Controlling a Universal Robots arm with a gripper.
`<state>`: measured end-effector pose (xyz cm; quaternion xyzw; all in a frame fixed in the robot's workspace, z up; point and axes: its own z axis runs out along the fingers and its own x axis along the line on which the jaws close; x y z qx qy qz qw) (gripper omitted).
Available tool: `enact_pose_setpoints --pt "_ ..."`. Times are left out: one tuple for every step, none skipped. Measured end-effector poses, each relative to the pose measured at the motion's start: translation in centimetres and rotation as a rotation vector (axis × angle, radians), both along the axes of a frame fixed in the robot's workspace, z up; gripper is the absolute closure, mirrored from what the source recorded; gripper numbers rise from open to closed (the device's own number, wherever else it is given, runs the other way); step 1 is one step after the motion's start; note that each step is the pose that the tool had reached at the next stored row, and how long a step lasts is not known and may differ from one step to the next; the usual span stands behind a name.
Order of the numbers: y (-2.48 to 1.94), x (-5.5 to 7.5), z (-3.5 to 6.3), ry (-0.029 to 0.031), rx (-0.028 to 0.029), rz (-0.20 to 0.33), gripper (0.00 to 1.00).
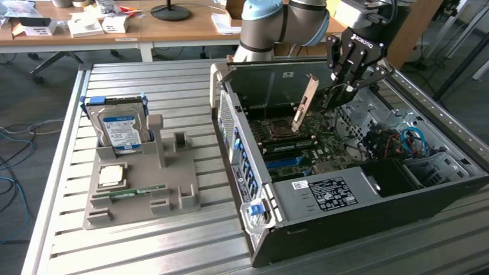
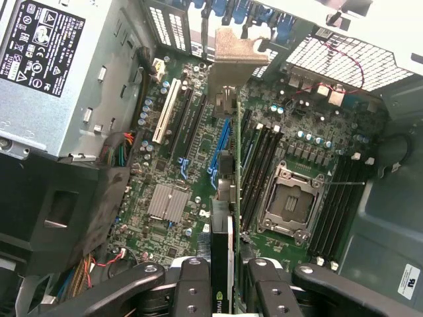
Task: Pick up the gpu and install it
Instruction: 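Insert the gpu into the slot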
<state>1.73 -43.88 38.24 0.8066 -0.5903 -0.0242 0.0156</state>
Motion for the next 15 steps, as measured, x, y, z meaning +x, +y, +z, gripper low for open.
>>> enact_pose_setpoints --pt "0.00 0.00 0.00 0.0000 0.0000 0.000 0.74" --pt "0.00 0.00 0.00 0.0000 0.0000 0.000 0.74" --pt "0.00 0.00 0.00 0.0000 -0.0001 -0.001 0.74" --pt "0.00 0.00 0.00 0.0000 0.0000 -0.005 0.74" --pt "0.00 0.00 -0.01 -0.0001 0.0000 -0.015 0.74" --pt "0.00 0.00 -0.02 0.0000 0.0000 -0.029 0.74" --pt "0.00 0.00 -0.02 -0.0001 -0.0001 -0.047 0.74" --pt "0.00 0.00 -0.04 0.0000 0.0000 -0.064 0.74" --pt "0.00 0.00 -0.05 0.0000 0.0000 -0.081 0.74" --pt "0.00 0.00 -0.05 -0.0001 0.0001 -0.097 0.74" --pt "0.00 0.00 -0.06 0.0000 0.0000 -0.114 0.74" --pt "0.00 0.00 -0.07 0.0000 0.0000 -0.130 0.74" --pt "0.00 0.00 -0.07 0.0000 0.0000 -0.148 0.74" --pt "0.00 0.00 -0.08 0.0000 0.0000 -0.164 0.74" --pt "0.00 0.00 -0.09 0.0000 0.0000 -0.179 0.74"
